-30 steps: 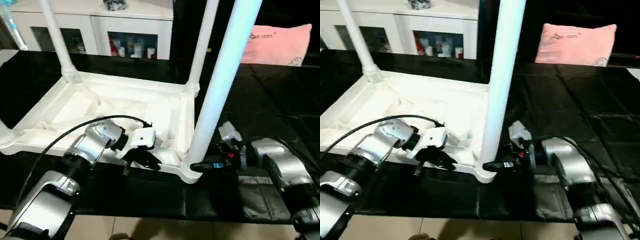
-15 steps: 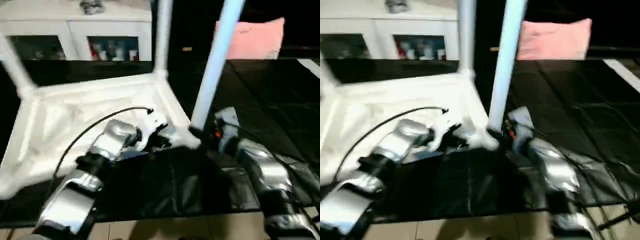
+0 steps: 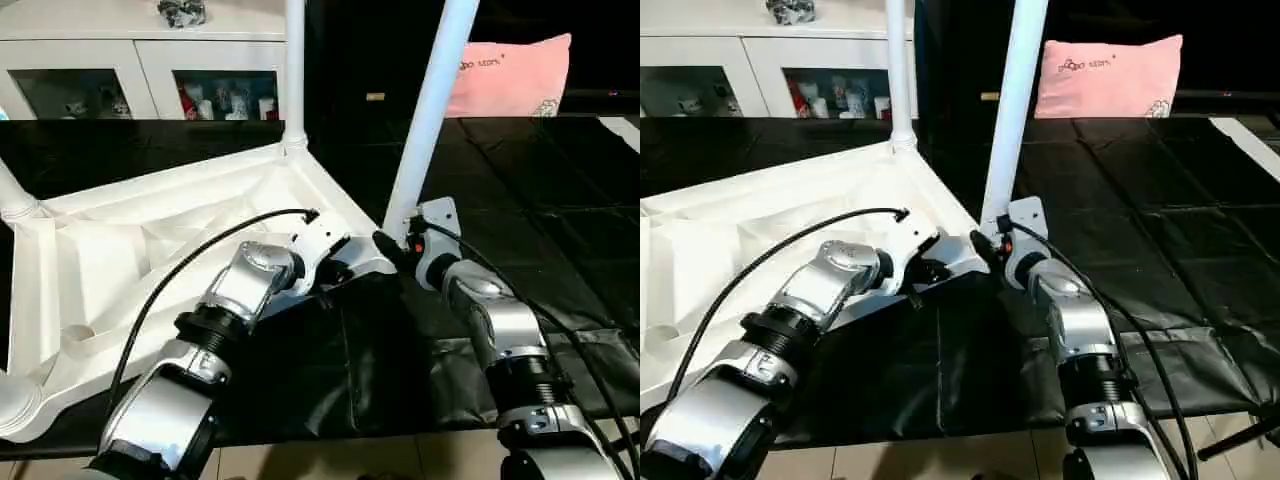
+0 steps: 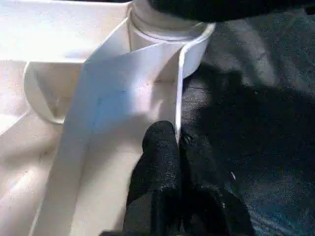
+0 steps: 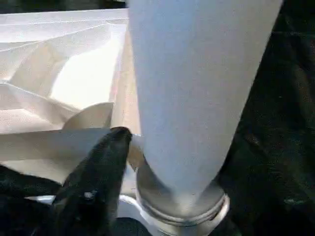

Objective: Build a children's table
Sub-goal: Rotate leg to tighten

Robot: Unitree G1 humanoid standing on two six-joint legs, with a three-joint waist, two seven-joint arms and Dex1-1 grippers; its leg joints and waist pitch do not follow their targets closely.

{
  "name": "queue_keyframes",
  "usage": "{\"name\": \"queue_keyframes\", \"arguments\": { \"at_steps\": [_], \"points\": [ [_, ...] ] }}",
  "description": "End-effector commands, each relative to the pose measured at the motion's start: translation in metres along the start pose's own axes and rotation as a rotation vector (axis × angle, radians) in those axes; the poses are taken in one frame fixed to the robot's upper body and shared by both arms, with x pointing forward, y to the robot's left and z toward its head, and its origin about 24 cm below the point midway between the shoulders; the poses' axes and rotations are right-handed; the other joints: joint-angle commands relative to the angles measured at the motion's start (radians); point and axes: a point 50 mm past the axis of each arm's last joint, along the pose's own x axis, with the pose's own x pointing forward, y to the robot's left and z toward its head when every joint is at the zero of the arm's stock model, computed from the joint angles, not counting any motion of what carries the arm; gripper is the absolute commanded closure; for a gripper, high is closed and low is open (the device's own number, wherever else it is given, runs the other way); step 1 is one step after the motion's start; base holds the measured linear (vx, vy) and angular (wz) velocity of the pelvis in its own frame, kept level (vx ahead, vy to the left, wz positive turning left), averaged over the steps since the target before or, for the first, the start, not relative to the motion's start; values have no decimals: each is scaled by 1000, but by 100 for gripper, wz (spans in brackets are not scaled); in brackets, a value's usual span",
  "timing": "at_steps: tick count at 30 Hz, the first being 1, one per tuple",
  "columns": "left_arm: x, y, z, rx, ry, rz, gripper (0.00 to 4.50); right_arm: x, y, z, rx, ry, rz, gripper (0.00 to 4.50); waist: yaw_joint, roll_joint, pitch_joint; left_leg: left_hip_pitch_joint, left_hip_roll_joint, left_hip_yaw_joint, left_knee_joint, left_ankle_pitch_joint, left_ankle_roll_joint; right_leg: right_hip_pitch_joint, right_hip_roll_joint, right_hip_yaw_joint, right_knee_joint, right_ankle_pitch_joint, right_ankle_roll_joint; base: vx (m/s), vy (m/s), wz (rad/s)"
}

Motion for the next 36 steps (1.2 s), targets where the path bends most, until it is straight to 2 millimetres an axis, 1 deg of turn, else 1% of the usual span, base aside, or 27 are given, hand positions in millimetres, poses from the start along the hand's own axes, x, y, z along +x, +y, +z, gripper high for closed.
{"name": "queue_keyframes", "arguments": {
  "at_steps": [1,3,5,6,7,8,9,10,11,13,14,16,17,19,20,21,23,24,25,26,27,28,29,30,33,34,36],
  "points": [
    [-2,-4,10,57,-53,-48,450,0,18,-19,17,70,156,109,4,-2,-65,-4,20,-6,-62,-167,78,60,-68,56,-86,-312,-140,0,0,0],
    [-5,-4,5,66,-38,-77,450,-8,12,-20,-9,71,179,93,5,-2,-67,-5,21,-4,-61,-161,85,63,-68,58,-82,-275,-155,0,0,0],
    [-12,-1,-1,108,-20,-127,450,-21,0,-22,-58,72,233,78,6,-1,-66,-5,21,-3,-61,-157,88,64,-68,59,-80,-255,-165,0,0,0],
    [-16,0,-5,148,-13,-158,450,-29,-7,-21,-86,72,267,65,9,-3,-66,-4,20,-4,-60,-167,96,65,-69,57,-82,-261,-164,0,0,0],
    [-18,1,-7,164,-4,-177,450,-33,-11,-21,-100,74,284,65,9,-5,-66,-5,21,-2,-60,-167,96,66,-69,59,-81,-259,-165,0,0,0],
    [-20,1,-9,174,3,-191,450,-36,-14,-20,-110,73,300,48,10,-3,-66,-5,20,-2,-60,-168,98,66,-69,58,-81,-264,-168,0,0,0],
    [-24,2,-11,204,11,-224,450,-42,-19,-18,-127,71,336,44,9,-6,-64,-6,21,-3,-61,-176,98,65,-69,57,-83,-277,-168,0,0,0],
    [-26,2,-13,217,18,-249,450,-47,-22,-16,-133,70,363,37,11,-5,-65,-5,21,-4,-60,-181,98,65,-70,56,-83,-288,-165,0,0,0],
    [-28,2,-15,229,24,-275,450,-51,-25,-14,-147,68,399,16,10,-7,-63,-4,23,-3,-61,-183,99,63,-70,57,-84,-306,-163,0,0,0],
    [-30,2,-15,254,21,-302,450,-55,-26,-12,-162,71,432,6,11,-8,-62,-4,23,-3,-60,-191,100,64,-71,56,-86,-325,-156,0,0,0],
    [-33,1,-16,264,23,-335,450,-58,-28,-10,-179,78,461,2,15,-6,-61,0,24,-3,-60,-189,97,60,-70,57,-86,-328,-158,0,0,0],
    [-38,0,-18,312,35,-415,450,-66,-32,-4,-197,94,550,2,18,-9,-63,0,26,-3,-61,-183,96,60,-71,58,-83,-318,-161,0,0,0],
    [-40,-1,-20,327,49,-452,450,-68,-32,0,-214,92,601,2,23,-9,-65,-1,27,-2,-59,-178,105,63,-70,59,-81,-300,-166,0,0,0],
    [-41,-3,-20,356,60,-493,450,-70,-31,4,-236,98,673,2,32,-7,-65,-1,28,0,-58,-160,110,61,-69,59,-75,-267,-178,0,0,0],
    [-41,-3,-20,370,67,-510,450,-71,-30,5,-248,103,705,2,37,-9,-64,-2,29,1,-58,-162,111,61,-71,58,-74,-269,-182,0,0,0],
    [-41,-3,-20,372,67,-512,450,-71,-30,5,-249,104,708,2,39,-9,-64,-1,29,1,-58,-164,109,61,-71,57,-75,-278,-179,0,0,0],
    [-41,-6,-21,408,82,-558,450,-70,-27,5,-271,132,776,2,44,-12,-65,0,29,1,-58,-160,105,60,-72,57,-76,-296,-171,0,0,0],
    [-41,-7,-21,416,84,-569,450,-70,-27,5,-274,138,791,2,49,-11,-64,0,30,0,-58,-158,103,59,-73,57,-76,-304,-169,0,0,0],
    [-42,-8,-21,425,87,-588,450,-69,-26,5,-283,146,814,2,51,-12,-65,0,31,1,-58,-157,101,59,-73,58,-76,-305,-166,0,0,0],
    [-42,-9,-21,434,88,-604,450,-69,-25,5,-290,150,831,2,56,-11,-65,3,33,1,-58,-153,98,57,-73,59,-75,-300,-168,0,0,0],
    [-42,-10,-20,445,89,-621,450,-68,-24,4,-291,155,851,2,60,-11,-66,3,33,2,-59,-151,95,57,-73,59,-73,-290,-172,0,0,0],
    [-43,-11,-20,452,89,-632,450,-67,-24,4,-291,158,862,18,62,-12,-67,4,33,2,-58,-149,95,57,-73,59,-72,-284,-174,0,0,0],
    [-43,-12,-20,461,91,-644,450,-67,-23,4,-287,164,879,28,63,-16,-67,2,33,1,-59,-144,94,58,-74,59,-69,-278,-178,0,0,0],
    [-43,-12,-20,464,91,-647,450,-66,-23,3,-285,167,884,28,64,-14,-66,2,33,2,-59,-145,94,58,-74,59,-70,-280,-177,0,0,0],
    [-43,-13,-20,471,91,-657,450,-65,-22,3,-282,173,906,60,66,-15,-67,1,32,1,-58,-137,95,59,-74,59,-68,-274,-175,0,0,0],
    [-42,-13,-20,473,90,-660,450,-65,-22,2,-281,180,920,69,66,-19,-67,0,32,2,-58,-137,96,59,-73,59,-69,-277,-173,0,0,0],
    [-43,-13,-20,475,90,-664,450,-64,-20,0,-278,189,940,82,68,-20,-67,-1,31,2,-57,-136,95,60,-75,58,-70,-294,-164,0,0,0]
  ]
}}
